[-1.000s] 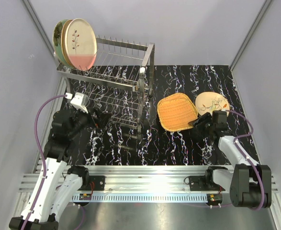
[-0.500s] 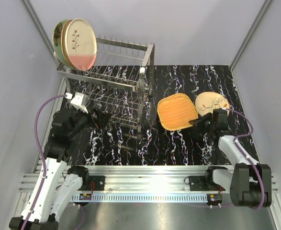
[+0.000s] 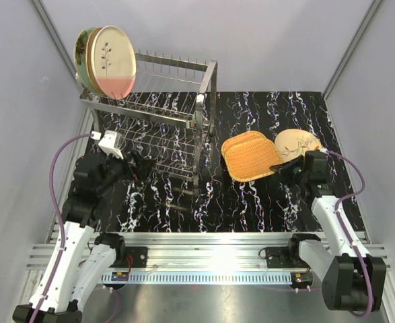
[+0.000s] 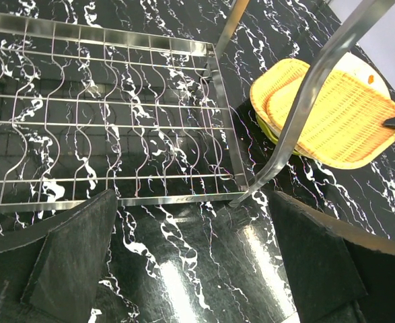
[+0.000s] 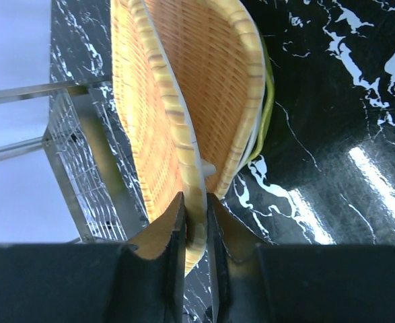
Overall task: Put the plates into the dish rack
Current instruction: Grab a plate with the right arm
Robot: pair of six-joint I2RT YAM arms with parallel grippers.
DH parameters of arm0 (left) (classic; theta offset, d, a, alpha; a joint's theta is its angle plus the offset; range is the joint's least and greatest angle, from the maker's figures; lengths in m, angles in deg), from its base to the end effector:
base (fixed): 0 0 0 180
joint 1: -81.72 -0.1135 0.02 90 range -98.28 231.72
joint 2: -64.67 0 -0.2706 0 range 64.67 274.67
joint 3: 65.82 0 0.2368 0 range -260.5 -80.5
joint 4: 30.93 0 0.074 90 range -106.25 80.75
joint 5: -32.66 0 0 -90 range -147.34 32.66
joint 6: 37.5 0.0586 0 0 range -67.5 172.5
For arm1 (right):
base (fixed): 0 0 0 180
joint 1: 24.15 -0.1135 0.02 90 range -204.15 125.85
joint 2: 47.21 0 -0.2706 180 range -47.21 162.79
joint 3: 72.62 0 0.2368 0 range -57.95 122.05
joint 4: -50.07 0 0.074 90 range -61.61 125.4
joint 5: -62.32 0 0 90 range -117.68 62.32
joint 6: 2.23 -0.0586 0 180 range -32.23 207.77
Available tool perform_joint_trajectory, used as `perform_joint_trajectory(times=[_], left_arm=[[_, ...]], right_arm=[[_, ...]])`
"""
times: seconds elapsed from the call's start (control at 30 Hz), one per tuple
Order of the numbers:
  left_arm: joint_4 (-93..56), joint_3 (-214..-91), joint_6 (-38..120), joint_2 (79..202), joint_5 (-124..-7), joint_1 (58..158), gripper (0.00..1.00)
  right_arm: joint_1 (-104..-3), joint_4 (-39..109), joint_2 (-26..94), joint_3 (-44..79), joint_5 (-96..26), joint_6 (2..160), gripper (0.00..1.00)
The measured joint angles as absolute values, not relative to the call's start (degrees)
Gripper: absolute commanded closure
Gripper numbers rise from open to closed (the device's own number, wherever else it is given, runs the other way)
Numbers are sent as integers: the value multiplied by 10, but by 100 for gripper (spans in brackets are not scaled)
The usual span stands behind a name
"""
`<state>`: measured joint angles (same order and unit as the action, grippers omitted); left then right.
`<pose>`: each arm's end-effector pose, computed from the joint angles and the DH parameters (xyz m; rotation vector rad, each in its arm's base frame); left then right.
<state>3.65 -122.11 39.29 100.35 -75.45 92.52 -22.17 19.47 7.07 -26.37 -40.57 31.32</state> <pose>0.1417 -0.0456 0.3234 0.1891 1.8313 -0.5818 0.1993 0.0062 0.2183 1.0288 2.0995 0.7483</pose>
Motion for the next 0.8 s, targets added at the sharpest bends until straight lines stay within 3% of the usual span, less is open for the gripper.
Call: perform_joint_trajectory(times=[0.1,0.5,0.8], left_arm=[[39,-1221,390,1003,-747,925,1],[38,-1221,387,996,-742,925,1],[33,-1222,299,1012,-805,925,1]], right_arm=[[-222,199,66,-263,-406,303,100],[-222,228,75,-225,-424,252,100],[-222,187,-13,-207,-453,247,100]])
